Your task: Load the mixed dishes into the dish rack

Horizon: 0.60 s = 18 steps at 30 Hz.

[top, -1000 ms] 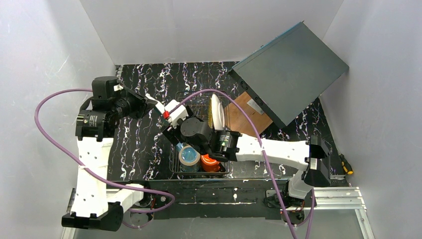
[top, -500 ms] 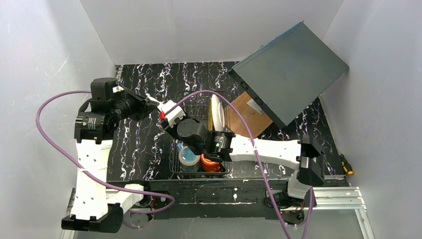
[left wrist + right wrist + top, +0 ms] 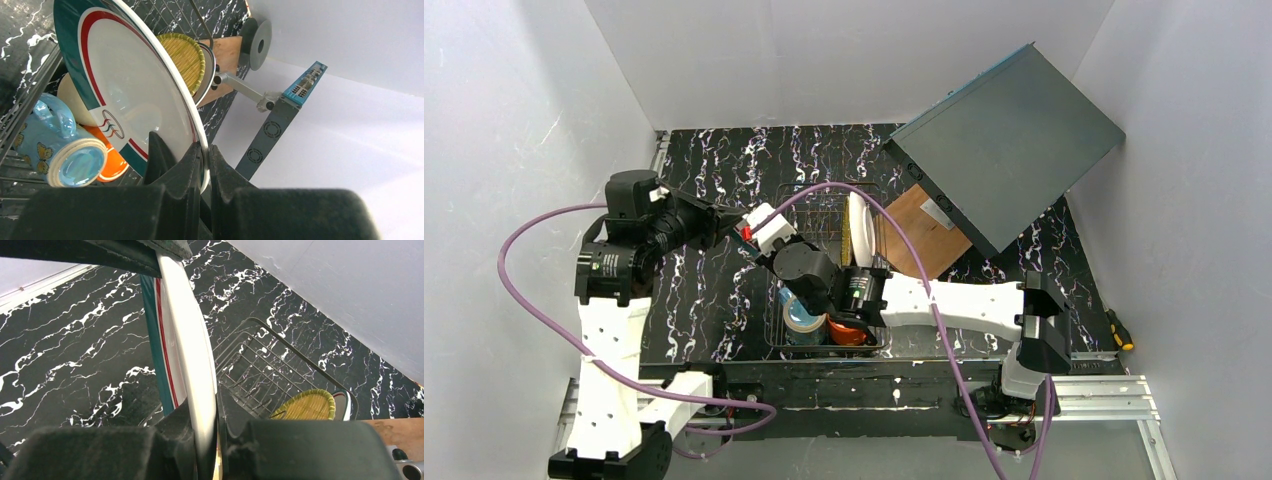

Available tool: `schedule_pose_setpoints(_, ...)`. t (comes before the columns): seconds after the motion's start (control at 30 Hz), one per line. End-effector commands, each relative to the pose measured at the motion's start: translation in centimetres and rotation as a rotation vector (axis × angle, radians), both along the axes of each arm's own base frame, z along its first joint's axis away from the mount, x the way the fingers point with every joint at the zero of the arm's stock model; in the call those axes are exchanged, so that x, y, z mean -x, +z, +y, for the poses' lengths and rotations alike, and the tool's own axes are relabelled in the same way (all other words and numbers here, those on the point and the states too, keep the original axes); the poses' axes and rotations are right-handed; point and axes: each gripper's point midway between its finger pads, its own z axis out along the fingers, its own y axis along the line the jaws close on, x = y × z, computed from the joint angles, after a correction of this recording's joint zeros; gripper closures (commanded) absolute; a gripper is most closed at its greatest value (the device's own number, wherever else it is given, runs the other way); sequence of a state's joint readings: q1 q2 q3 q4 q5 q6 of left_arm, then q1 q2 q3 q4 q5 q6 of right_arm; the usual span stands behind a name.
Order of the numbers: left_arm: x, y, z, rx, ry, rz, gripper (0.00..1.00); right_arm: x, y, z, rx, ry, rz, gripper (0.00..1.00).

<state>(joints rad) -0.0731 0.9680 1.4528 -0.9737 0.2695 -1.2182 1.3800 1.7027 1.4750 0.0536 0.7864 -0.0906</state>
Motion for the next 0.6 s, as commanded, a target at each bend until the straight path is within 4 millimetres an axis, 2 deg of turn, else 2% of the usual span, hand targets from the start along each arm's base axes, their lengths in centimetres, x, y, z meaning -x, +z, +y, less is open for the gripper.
schedule_pose_setpoints(0.0, 1.0, 0.7, -0.1, 0.032, 0.007, -0.046, 1.00, -1.4, 5.2, -1.2, -0.151, -0.121, -0.034, 0.99)
schedule_pose_setpoints(0.07, 1.0, 0.9, 0.1, 0.025, 0.017, -0.062, 0.99, -1.6, 5.7, -1.9, -0.157, -0.148, -0.040, 0.99)
schedule_pose_setpoints(0.1, 1.0, 1.1, 0.2, 0.019, 0.017, -0.080, 0.81, -1.7, 6.0, -2.3, -0.161, -0.162, -0.042, 0.99)
schedule_pose_setpoints(0.17, 1.0, 1.6, 0.4, 0.008, 0.024, -0.136, 0.39, -1.9, 6.4, -3.2, -0.172, -0.193, -0.047, 0.99)
schedule_pose_setpoints(0.2, 1.0, 2.1, 0.6, 0.004, 0.032, -0.171, 0.24, -2.0, 6.6, -3.6, -0.177, -0.210, -0.050, 0.99)
schedule_pose_setpoints(0.27, 1.2, 2.6, 1.1, -0.017, 0.051, -0.218, 0.04, -2.2, 7.1, -4.3, -0.185, -0.240, -0.055, 0.99)
schedule_pose_setpoints(0.4, 1.7, 3.5, 3.1, -0.169, 0.087, -0.263, 0.02, -2.6, 7.3, -5.6, -0.169, -0.317, -0.068, 0.99)
schedule_pose_setpoints(0.5, 3.0, 5.0, 5.4, -0.378, 0.085, -0.314, 0.02, -3.3, 7.4, -7.0, -0.146, -0.413, -0.105, 0.99)
schedule_pose_setpoints(0.57, 3.8, 5.2, 6.8, -0.483, 0.100, -0.331, 0.02, -3.8, 7.6, -7.7, -0.134, -0.463, -0.128, 0.99)
